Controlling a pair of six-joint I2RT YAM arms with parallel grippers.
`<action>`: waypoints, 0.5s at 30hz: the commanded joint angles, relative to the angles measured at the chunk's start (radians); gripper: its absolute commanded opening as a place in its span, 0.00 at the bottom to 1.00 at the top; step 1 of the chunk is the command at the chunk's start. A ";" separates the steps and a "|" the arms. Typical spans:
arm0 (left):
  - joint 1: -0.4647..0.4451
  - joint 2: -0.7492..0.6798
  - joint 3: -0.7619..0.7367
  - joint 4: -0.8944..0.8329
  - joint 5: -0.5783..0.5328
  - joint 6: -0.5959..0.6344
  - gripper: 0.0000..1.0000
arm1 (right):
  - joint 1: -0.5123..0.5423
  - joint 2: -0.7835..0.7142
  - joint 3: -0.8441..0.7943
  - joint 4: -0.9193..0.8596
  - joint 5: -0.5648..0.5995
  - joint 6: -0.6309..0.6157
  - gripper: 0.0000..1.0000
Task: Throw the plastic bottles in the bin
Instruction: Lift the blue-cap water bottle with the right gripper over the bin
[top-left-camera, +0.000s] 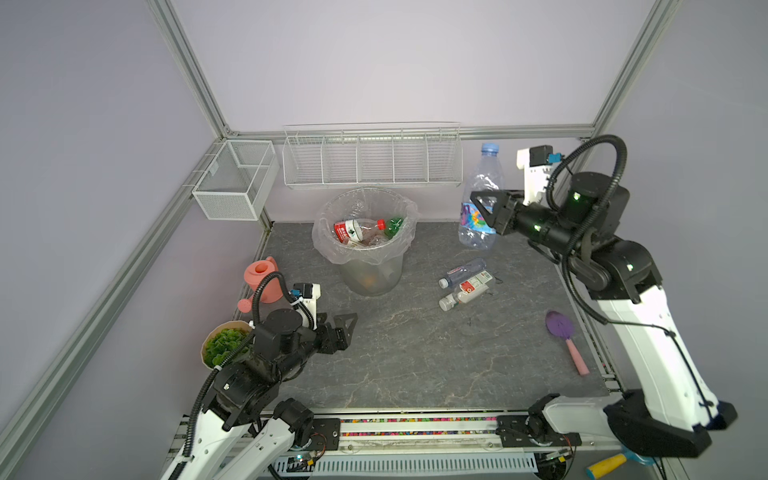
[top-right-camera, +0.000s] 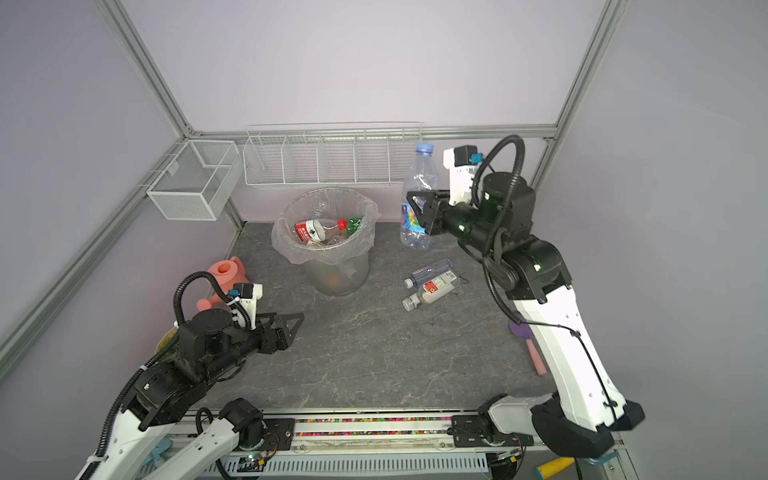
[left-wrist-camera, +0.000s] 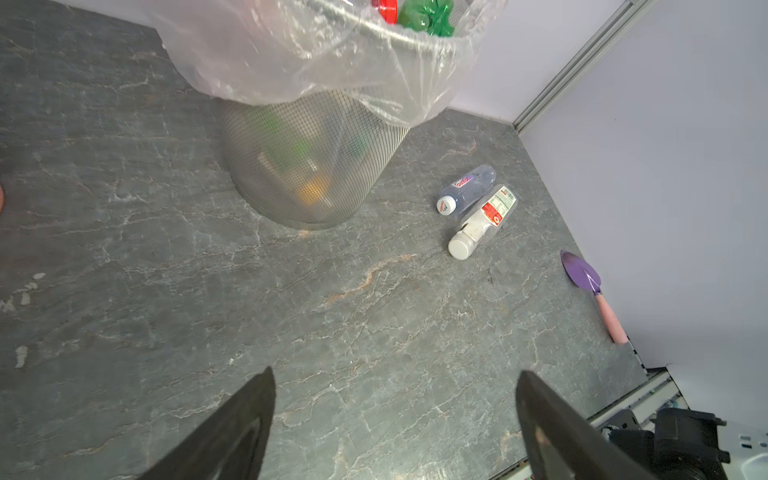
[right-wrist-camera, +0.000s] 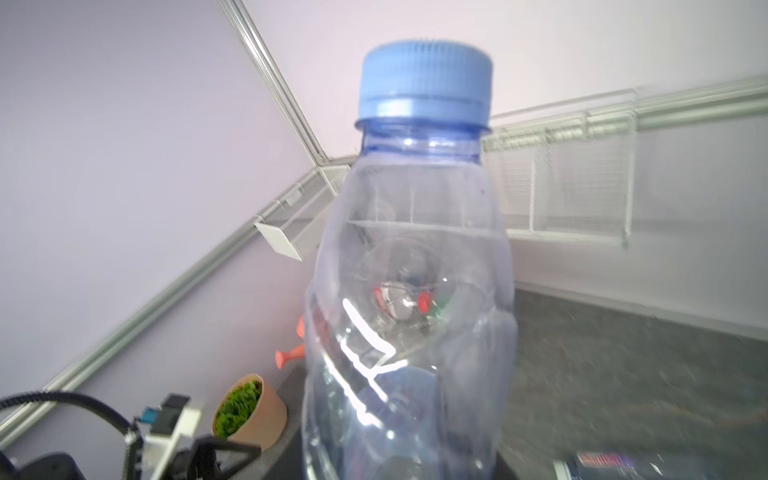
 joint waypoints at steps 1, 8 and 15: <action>-0.028 -0.039 -0.037 0.002 -0.007 -0.063 0.90 | 0.054 0.181 0.186 0.095 -0.048 0.028 0.24; -0.091 -0.073 -0.074 -0.014 -0.044 -0.114 0.89 | 0.133 0.642 0.672 0.042 -0.032 0.035 0.25; -0.092 -0.098 -0.052 -0.054 -0.061 -0.103 0.89 | 0.173 0.833 0.742 0.073 0.015 0.014 0.69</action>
